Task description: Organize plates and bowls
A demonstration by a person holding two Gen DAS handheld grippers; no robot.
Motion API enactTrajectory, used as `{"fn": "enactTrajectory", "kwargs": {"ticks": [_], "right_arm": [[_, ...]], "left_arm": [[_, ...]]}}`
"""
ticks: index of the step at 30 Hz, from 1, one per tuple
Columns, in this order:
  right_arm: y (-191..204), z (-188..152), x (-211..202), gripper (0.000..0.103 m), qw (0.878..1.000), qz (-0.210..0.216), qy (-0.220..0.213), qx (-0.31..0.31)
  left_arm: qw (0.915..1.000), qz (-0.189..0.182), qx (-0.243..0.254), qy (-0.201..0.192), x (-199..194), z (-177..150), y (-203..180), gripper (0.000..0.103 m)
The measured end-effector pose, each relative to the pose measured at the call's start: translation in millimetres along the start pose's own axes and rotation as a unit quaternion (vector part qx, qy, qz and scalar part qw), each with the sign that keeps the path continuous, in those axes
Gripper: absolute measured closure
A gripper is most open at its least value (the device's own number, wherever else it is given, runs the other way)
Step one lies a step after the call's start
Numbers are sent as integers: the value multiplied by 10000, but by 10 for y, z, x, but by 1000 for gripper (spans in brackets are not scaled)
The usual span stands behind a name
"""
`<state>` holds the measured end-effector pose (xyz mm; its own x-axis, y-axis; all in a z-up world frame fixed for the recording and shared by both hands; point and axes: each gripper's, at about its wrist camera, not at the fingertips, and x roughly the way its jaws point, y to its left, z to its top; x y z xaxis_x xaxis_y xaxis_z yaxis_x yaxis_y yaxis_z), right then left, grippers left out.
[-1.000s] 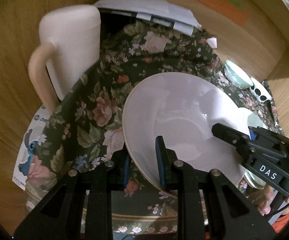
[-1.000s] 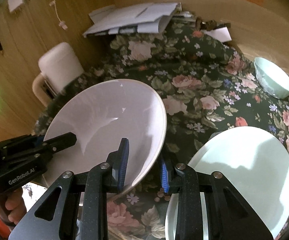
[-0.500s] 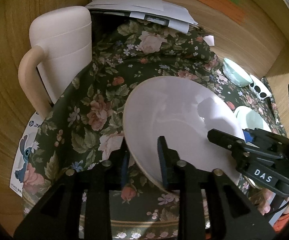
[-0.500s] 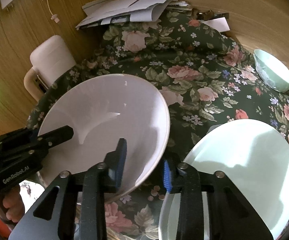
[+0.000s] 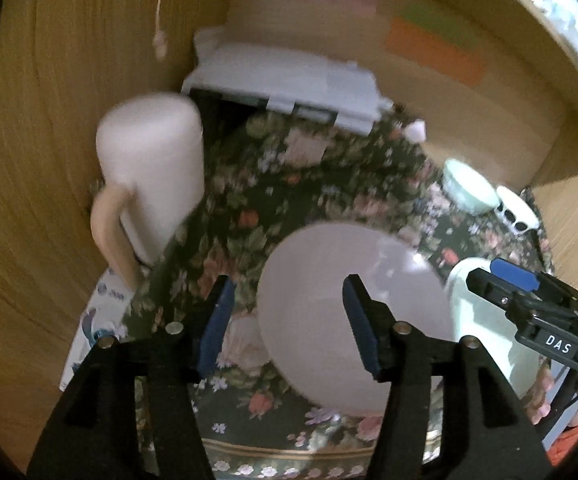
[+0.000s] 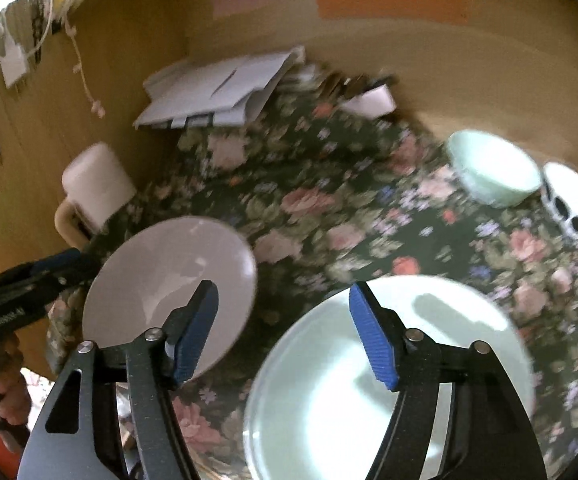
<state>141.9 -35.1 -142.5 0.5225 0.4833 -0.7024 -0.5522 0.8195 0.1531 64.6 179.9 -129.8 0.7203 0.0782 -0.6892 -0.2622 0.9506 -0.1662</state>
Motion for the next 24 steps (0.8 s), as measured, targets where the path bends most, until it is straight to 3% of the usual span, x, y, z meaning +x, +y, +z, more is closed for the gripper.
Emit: {"fn": "enactTrajectory", "kwargs": {"ticks": [6, 12, 24], "right_arm": [[-313, 162, -329, 35, 9985, -343, -436, 37], [-660, 304, -566, 35, 9950, -716, -691, 101], [-1440, 455, -585, 35, 9883, -1208, -687, 627]], "left_arm": [[9990, -122, 197, -386, -187, 243, -286, 42], [9974, -317, 379, -522, -189, 489, -618, 35], [9939, -527, 798, -555, 216, 905, -1332, 22]]}}
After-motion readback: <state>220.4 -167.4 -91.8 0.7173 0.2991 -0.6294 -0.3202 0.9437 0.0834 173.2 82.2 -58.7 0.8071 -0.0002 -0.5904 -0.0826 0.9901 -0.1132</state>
